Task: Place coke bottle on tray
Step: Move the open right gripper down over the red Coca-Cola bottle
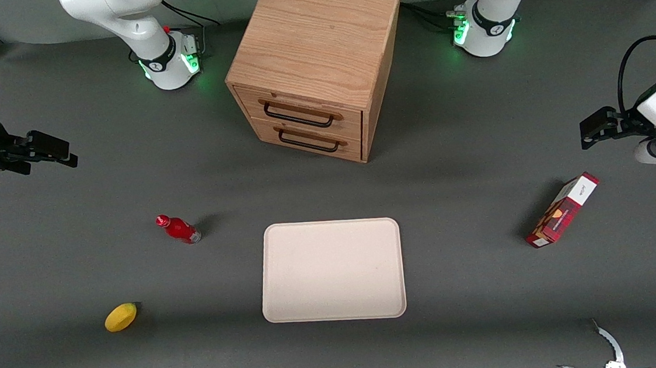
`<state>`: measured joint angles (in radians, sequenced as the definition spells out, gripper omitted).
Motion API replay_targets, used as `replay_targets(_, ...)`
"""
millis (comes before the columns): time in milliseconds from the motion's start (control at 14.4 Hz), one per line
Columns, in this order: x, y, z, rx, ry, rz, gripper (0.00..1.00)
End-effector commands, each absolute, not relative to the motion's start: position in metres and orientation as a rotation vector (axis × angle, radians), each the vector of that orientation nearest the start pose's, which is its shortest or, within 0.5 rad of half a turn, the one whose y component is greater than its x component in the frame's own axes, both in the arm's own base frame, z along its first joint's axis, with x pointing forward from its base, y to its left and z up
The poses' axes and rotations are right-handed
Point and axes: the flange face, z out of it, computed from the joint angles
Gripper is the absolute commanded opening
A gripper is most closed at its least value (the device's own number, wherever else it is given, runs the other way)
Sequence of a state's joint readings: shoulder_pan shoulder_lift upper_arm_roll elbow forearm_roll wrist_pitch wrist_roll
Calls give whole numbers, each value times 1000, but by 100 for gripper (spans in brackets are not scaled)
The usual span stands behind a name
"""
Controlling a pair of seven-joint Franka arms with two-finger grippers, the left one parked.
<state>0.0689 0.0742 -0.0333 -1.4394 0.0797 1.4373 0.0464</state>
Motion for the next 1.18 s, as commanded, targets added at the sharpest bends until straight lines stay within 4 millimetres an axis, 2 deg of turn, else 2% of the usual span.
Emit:
replay_targets(0, 561, 33, 639, -3070, 17, 109, 100)
replay_targets(486, 562, 40, 633, -3091, -22, 125, 100)
replay_targets(694, 576, 46, 605, -3101, -40, 180, 100)
replay_targets(833, 579, 57, 587, -3133, -70, 172, 100)
replay_targets(1111, 577, 56, 538, -3134, -63, 128, 100)
